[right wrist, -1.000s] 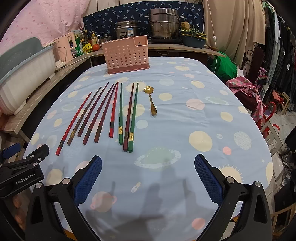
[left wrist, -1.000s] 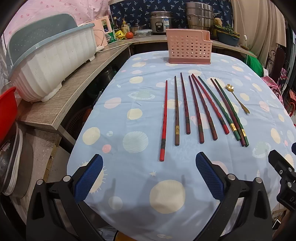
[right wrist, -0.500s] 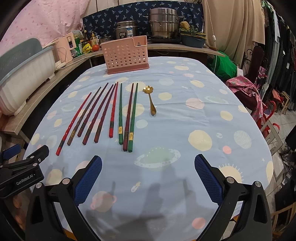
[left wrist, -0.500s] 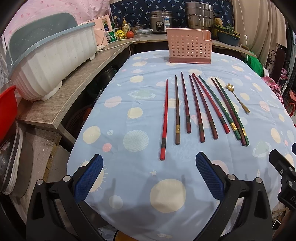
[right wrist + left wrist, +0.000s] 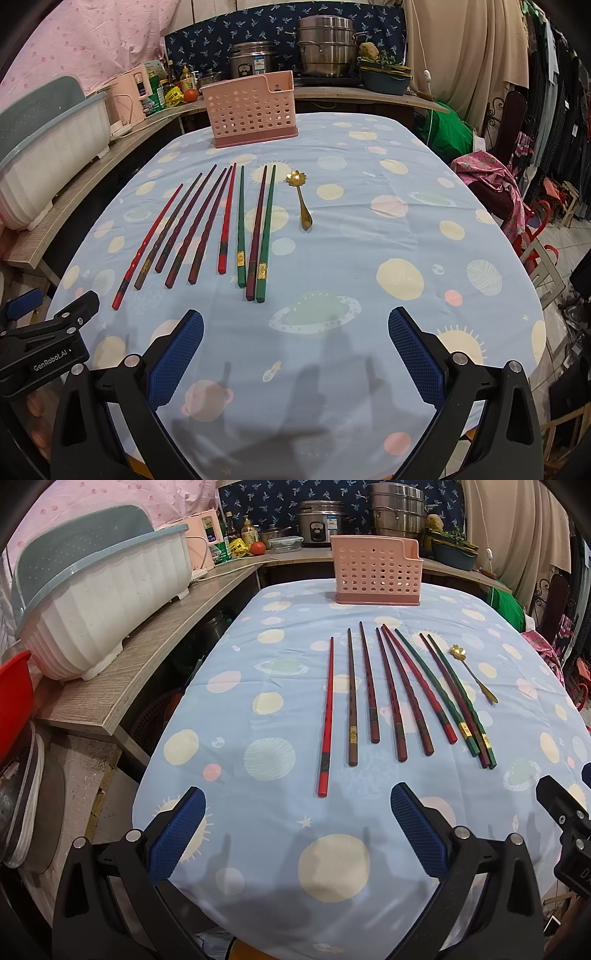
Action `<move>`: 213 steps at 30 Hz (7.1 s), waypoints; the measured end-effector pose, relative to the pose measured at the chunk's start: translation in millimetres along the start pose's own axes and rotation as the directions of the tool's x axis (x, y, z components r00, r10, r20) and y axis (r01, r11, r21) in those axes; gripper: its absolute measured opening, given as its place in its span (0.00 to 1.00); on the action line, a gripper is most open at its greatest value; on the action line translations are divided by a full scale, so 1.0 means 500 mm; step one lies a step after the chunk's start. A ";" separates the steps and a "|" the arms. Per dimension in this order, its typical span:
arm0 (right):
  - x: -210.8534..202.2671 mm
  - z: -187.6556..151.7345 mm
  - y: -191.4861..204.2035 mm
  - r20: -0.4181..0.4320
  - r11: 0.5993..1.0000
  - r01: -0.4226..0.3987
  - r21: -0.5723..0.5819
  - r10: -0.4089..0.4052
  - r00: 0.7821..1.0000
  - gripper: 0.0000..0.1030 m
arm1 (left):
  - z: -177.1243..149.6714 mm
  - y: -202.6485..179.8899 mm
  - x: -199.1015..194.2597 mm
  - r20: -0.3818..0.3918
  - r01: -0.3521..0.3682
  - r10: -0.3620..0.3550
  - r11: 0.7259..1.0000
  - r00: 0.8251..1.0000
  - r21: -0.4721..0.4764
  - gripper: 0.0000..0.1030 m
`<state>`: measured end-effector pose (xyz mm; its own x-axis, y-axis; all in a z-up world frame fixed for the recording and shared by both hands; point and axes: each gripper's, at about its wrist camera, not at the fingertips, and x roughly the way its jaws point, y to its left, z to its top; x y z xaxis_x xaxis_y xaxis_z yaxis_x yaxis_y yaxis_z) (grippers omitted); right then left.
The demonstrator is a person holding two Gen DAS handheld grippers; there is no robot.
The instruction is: Organize utensils
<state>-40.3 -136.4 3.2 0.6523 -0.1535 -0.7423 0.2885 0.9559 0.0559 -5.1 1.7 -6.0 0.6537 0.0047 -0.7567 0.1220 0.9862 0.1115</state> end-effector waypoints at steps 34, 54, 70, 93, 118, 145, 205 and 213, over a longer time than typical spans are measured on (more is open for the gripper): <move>-0.001 -0.002 -0.001 0.003 1.000 -0.002 0.001 0.002 1.000 0.93 | 0.000 -0.001 0.000 -0.004 0.003 -0.003 1.000 1.000 -0.004 0.93; 0.000 -0.002 -0.004 0.003 1.000 -0.003 0.002 0.003 1.000 0.93 | 0.000 -0.005 -0.004 -0.007 0.010 -0.010 1.000 1.000 -0.007 0.93; 0.029 0.015 -0.016 -0.016 1.000 -0.002 0.022 0.002 1.000 0.93 | 0.011 0.065 0.093 -0.120 0.028 -0.044 0.991 0.992 -0.132 0.93; 0.132 0.088 -0.029 -0.031 0.999 -0.023 0.037 0.024 0.999 0.89 | 0.045 0.058 0.158 -0.165 0.166 -0.192 0.974 0.968 -0.156 0.42; 0.246 0.167 -0.040 -0.067 0.995 -0.084 0.053 0.087 0.994 0.33 | 0.061 0.024 0.172 -0.174 0.173 -0.186 0.981 0.967 -0.088 0.07; 0.241 0.124 -0.048 -0.073 0.989 -0.129 0.074 0.134 0.988 0.10 | 0.056 0.023 0.170 -0.151 0.175 -0.186 0.981 0.971 -0.084 0.07; 0.298 0.764 -0.054 0.269 0.961 -0.263 0.080 0.233 0.934 0.02 | 0.877 0.024 -0.025 0.608 0.247 -0.132 0.963 0.783 -0.109 0.06; 0.385 0.771 -0.049 0.208 0.970 -0.232 0.069 0.214 0.955 0.02 | 0.896 -0.017 0.086 0.566 0.256 -0.152 0.960 0.811 -0.109 0.06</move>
<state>348.3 -285.9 116.1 0.8299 0.0055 -0.5578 0.1768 0.9458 0.2724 356.7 -80.4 249.2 0.9339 -0.2391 -0.2659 0.2027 0.9665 -0.1571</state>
